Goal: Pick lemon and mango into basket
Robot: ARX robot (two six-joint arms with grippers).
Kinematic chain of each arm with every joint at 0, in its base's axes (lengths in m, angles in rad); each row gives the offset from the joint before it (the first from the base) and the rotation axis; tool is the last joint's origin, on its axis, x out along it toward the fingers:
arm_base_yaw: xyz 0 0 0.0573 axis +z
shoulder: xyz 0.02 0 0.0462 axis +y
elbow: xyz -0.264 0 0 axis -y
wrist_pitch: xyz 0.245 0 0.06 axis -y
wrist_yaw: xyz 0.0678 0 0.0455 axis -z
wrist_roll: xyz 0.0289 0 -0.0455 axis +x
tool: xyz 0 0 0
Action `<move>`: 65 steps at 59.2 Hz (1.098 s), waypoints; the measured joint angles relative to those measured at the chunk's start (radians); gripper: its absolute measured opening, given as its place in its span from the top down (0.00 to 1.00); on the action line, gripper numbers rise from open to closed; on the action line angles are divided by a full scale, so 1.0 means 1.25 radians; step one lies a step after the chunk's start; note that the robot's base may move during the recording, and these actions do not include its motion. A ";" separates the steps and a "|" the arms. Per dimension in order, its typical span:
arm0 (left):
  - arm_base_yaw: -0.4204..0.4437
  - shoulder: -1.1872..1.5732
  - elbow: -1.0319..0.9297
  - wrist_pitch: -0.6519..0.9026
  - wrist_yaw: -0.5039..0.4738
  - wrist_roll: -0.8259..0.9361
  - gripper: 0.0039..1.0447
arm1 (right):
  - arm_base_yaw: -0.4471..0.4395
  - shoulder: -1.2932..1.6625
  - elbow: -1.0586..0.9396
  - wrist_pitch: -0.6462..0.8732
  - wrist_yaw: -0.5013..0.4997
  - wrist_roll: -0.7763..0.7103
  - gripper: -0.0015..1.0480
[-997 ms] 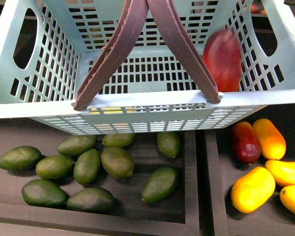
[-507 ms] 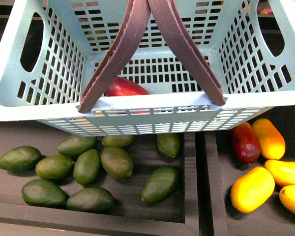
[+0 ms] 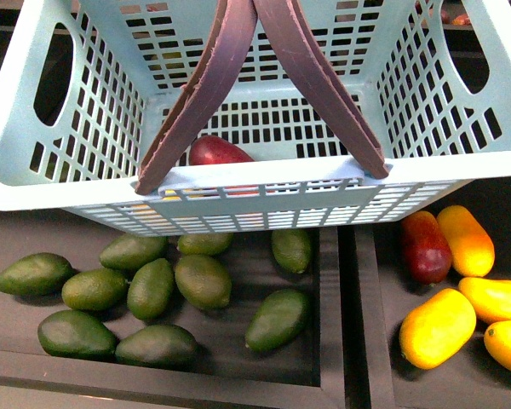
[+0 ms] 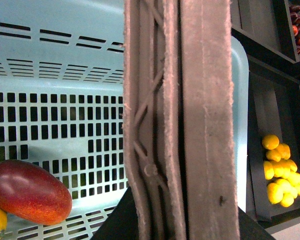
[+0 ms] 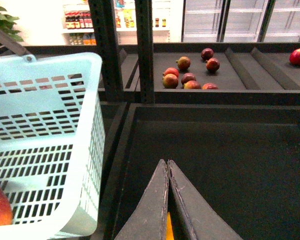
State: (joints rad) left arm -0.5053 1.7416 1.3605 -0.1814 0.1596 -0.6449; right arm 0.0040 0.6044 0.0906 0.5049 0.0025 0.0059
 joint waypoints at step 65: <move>-0.001 0.000 0.000 0.000 0.000 0.000 0.85 | -0.001 -0.472 -0.059 -0.399 -0.002 0.000 0.98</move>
State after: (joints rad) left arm -0.5064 1.7416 1.3605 -0.1814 0.1593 -0.6453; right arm 0.0032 0.0139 0.0174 0.0067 0.0006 0.0059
